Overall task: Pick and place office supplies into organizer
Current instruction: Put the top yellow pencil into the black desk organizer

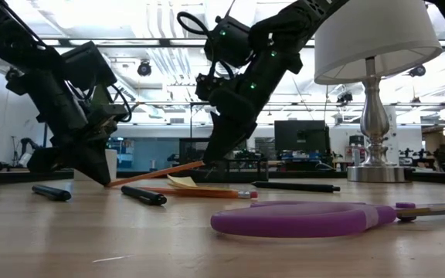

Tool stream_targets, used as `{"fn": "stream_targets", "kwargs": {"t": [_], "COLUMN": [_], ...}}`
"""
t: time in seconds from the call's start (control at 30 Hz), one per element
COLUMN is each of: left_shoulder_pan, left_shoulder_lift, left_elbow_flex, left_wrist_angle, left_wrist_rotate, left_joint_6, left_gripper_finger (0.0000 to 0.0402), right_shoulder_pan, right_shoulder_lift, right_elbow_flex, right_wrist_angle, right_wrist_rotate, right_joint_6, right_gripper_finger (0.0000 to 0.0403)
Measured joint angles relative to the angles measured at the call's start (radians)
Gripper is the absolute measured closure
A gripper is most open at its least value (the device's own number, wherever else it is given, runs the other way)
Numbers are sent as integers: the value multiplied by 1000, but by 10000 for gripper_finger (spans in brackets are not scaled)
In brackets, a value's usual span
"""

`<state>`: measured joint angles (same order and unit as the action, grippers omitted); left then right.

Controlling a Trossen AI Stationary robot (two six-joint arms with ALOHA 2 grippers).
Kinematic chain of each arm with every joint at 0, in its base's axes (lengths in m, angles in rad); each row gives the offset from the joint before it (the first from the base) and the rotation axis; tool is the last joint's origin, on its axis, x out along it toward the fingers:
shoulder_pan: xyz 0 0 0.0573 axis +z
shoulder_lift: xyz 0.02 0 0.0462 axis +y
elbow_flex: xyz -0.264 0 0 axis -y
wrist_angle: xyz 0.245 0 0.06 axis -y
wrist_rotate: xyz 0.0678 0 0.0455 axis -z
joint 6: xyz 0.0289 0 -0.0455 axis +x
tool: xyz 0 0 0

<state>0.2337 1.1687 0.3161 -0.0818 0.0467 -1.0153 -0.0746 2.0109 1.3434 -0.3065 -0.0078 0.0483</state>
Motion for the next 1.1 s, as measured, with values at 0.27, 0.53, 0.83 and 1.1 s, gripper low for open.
{"fn": "stream_targets", "kwargs": {"t": [0.27,0.53,0.83,1.1], "left_shoulder_pan": [0,0,0,0], "left_shoulder_lift": [0,0,0,0], "left_elbow_flex": [0,0,-1,-1], "left_wrist_angle": [2,4,15,21], "left_wrist_rotate": [-1,-1,-2,-3], "left_joint_6": [0,0,-1,-2], "left_gripper_finger": [402,402,402,402], "right_shoulder_pan": [0,0,0,0], "right_shoulder_lift": [1,2,2,3], "right_elbow_flex": [-2,-3,-8,-27], "right_wrist_angle": [7,7,7,6], "right_wrist_rotate": [0,-1,-20,-20], "right_joint_6": [4,4,2,3], "right_gripper_finger": [273,307,340,359]}}
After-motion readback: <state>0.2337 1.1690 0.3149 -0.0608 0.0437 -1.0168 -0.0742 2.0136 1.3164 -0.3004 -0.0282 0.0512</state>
